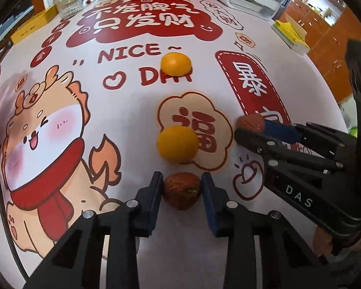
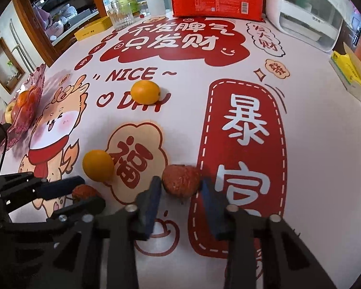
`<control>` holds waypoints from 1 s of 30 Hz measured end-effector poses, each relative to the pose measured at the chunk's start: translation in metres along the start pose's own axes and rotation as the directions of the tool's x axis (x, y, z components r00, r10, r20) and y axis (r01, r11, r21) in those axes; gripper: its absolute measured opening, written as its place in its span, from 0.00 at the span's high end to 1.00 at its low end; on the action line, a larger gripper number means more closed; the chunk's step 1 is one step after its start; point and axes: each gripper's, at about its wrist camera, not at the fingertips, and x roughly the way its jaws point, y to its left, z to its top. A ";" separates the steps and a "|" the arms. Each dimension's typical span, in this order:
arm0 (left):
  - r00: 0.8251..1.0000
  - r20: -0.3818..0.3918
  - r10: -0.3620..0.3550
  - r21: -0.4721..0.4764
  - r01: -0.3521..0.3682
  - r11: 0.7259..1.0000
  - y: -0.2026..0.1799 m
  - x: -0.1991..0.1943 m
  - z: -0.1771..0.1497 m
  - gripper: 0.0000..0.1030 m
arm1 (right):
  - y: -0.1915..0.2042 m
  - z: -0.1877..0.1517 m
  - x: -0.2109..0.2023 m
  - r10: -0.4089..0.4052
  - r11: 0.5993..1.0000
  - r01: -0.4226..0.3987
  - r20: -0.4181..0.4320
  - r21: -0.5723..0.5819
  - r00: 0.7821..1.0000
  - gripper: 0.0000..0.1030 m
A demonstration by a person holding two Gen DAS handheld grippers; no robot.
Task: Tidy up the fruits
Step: 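Grasp a dried red jujube with the left tool while the right tool grasps another, then carry both held jujubes over the pink bowl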
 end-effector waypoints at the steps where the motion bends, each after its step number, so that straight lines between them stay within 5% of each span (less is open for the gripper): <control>1: 1.000 0.000 -0.004 0.003 0.004 1.000 -0.001 0.000 0.000 0.70 | 0.000 0.000 0.000 -0.001 1.000 0.001 0.002 0.002 1.000 0.69; 30: 0.997 0.053 0.059 0.155 -0.066 0.986 0.048 -0.088 -0.003 0.71 | 0.076 -0.019 -0.067 0.021 0.996 -0.032 0.127 0.084 0.992 0.72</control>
